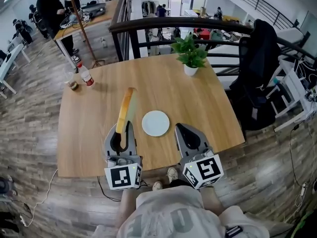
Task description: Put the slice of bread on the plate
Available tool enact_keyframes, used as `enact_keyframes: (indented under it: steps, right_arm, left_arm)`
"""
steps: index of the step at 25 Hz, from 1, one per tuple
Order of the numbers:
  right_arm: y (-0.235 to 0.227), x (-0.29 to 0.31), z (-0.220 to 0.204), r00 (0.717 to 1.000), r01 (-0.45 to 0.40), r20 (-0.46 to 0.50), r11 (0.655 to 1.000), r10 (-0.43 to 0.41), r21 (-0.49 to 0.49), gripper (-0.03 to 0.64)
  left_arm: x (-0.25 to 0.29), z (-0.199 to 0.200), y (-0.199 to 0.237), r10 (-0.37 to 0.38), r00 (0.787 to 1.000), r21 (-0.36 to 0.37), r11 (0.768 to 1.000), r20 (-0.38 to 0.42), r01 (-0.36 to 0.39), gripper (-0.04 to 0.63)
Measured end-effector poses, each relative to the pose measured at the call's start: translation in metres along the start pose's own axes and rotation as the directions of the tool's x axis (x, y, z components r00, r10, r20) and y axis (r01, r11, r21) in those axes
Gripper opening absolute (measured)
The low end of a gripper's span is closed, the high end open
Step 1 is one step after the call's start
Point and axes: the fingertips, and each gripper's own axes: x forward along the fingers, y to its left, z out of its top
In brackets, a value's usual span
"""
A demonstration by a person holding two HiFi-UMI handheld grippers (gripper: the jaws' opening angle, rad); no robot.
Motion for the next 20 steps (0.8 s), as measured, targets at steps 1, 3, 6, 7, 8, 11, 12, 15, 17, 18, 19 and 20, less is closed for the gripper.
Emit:
enact_keyframes:
  steps: [1, 3, 6, 7, 8, 11, 12, 15, 17, 18, 19, 20]
  right_arm:
    - [-0.006, 0.005, 0.001, 1.000, -0.008, 0.002, 1.000, 0.008, 0.003, 0.020]
    - [-0.019, 0.015, 0.003, 1.000, -0.023, 0.006, 1.000, 0.023, 0.004, 0.020]
    - [-0.037, 0.026, 0.006, 0.999, -0.045, 0.016, 0.999, 0.044, 0.002, 0.020]
    - [-0.042, 0.029, 0.007, 0.998, -0.052, 0.021, 0.999, 0.052, -0.003, 0.020]
    - [-0.047, 0.031, 0.008, 0.998, -0.058, 0.026, 0.998, 0.058, -0.009, 0.020]
    - [-0.062, 0.034, 0.009, 0.997, -0.067, 0.034, 0.998, 0.067, -0.006, 0.020]
    - [-0.067, 0.034, 0.007, 0.997, -0.069, 0.031, 0.998, 0.069, 0.004, 0.020]
    - [-0.079, 0.038, 0.002, 0.998, -0.057, 0.020, 0.997, 0.056, 0.042, 0.020]
    - [-0.084, 0.042, 0.003, 0.999, -0.039, 0.015, 0.997, 0.038, 0.064, 0.020]
    - [-0.084, 0.045, 0.002, 0.999, -0.035, 0.013, 0.997, 0.035, 0.068, 0.020]
    - [-0.084, 0.048, 0.002, 0.999, -0.034, 0.009, 0.997, 0.034, 0.067, 0.020]
    - [-0.083, 0.051, 0.002, 0.999, -0.035, 0.006, 0.998, 0.035, 0.059, 0.020]
  left_arm:
    - [0.008, 0.001, -0.001, 0.006, 1.000, 0.003, 1.000, 0.002, -0.006, 0.091]
    - [0.023, 0.000, -0.003, 0.018, 1.000, 0.010, 1.000, 0.005, -0.018, 0.091]
    - [0.043, -0.002, -0.007, 0.036, 0.999, 0.019, 0.999, -0.002, -0.036, 0.091]
    - [0.048, -0.003, -0.008, 0.042, 0.999, 0.025, 0.999, -0.006, -0.042, 0.091]
    - [0.053, -0.004, -0.008, 0.047, 0.999, 0.030, 0.998, -0.010, -0.047, 0.091]
    - [0.063, -0.008, -0.013, 0.060, 0.998, 0.032, 0.998, -0.023, -0.060, 0.091]
    - [0.064, -0.009, -0.015, 0.062, 0.998, 0.032, 0.998, -0.028, -0.061, 0.091]
    - [0.070, -0.009, -0.019, 0.057, 0.998, 0.046, 0.997, -0.036, -0.055, 0.091]
    - [0.075, -0.009, -0.017, 0.064, 0.997, 0.059, 0.996, -0.035, -0.062, 0.091]
    - [0.077, -0.009, -0.014, 0.076, 0.997, 0.070, 0.995, -0.034, -0.073, 0.091]
    - [0.080, -0.009, -0.012, 0.087, 0.996, 0.087, 0.993, -0.032, -0.084, 0.091]
    - [0.084, -0.008, -0.010, 0.091, 0.995, 0.108, 0.990, -0.030, -0.087, 0.091]
